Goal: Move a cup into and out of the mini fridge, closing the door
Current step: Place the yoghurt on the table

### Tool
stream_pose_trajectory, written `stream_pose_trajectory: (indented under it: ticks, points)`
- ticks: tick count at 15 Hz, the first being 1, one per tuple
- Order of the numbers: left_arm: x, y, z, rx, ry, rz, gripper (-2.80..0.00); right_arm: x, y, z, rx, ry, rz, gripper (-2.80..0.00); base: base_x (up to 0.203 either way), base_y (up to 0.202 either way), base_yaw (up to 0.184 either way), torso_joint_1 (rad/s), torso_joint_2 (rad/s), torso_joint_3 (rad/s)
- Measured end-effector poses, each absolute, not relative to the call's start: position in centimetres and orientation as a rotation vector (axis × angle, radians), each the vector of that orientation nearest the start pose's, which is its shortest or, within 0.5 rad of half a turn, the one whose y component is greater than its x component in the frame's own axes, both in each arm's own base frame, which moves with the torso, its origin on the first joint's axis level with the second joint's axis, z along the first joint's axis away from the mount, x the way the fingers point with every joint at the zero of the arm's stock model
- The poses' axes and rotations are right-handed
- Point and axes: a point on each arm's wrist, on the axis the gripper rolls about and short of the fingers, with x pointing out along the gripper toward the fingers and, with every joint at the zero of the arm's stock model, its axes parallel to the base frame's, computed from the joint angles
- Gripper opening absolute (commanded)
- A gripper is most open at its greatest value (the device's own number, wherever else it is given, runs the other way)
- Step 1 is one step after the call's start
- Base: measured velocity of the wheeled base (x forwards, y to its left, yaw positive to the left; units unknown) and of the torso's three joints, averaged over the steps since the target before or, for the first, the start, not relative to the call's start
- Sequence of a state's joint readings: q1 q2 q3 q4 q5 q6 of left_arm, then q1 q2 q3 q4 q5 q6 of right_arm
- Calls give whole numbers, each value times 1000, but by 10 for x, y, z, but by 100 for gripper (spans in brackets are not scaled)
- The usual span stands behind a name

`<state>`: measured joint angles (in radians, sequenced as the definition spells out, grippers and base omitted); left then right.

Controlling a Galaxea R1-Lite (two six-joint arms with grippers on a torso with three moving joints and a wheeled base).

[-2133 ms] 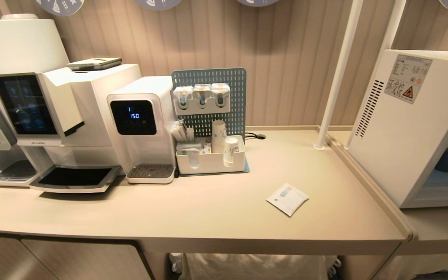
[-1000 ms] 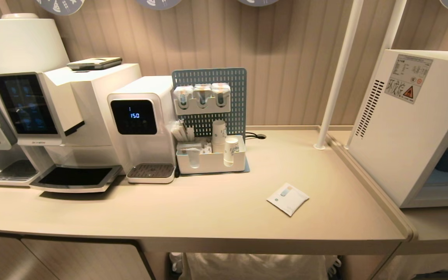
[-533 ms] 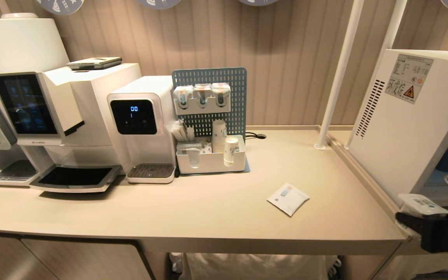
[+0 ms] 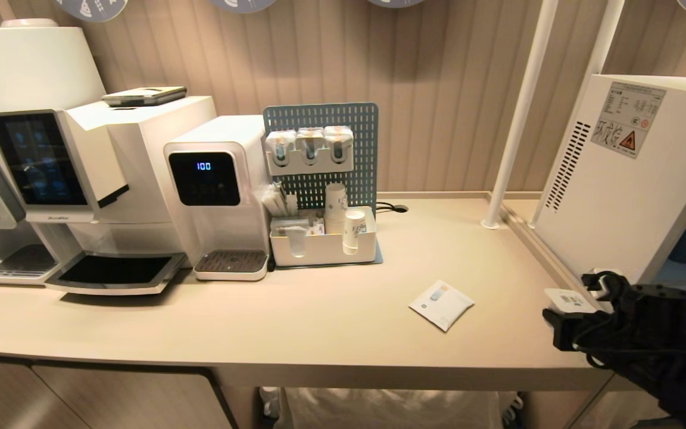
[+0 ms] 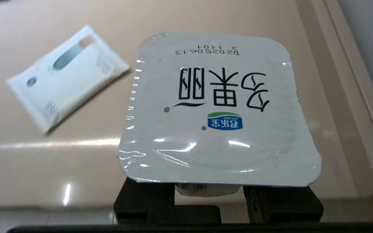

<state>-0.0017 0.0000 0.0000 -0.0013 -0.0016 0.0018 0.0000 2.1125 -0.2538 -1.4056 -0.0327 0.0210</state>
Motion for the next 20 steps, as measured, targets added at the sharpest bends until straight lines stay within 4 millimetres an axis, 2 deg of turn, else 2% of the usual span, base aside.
stream_pose_trajectory:
  ticks: [2,5,12,15,20]
  points:
    - [-23,0,76,2,-1,-3,-280,293,-2,10,6,385,-66,-280,0,0,0,0,0,0]
    - [-23,0,76,2,-1,-3,-280,311,-2,-8,-4,388,-87,-280,0,0,0,0,0,0]
    - [-23,0,76,-1,-1,-3,-280,334,4,-73,-89,482,-193,-280,0,0,0,0,0,0]
    - [-23,0,76,-1,-1,-3,-280,338,6,-84,-96,492,-203,-280,0,0,0,0,0,0]
    - [-23,0,76,-1,-1,-3,-280,345,6,-88,-99,482,-204,-280,0,0,0,0,0,0]
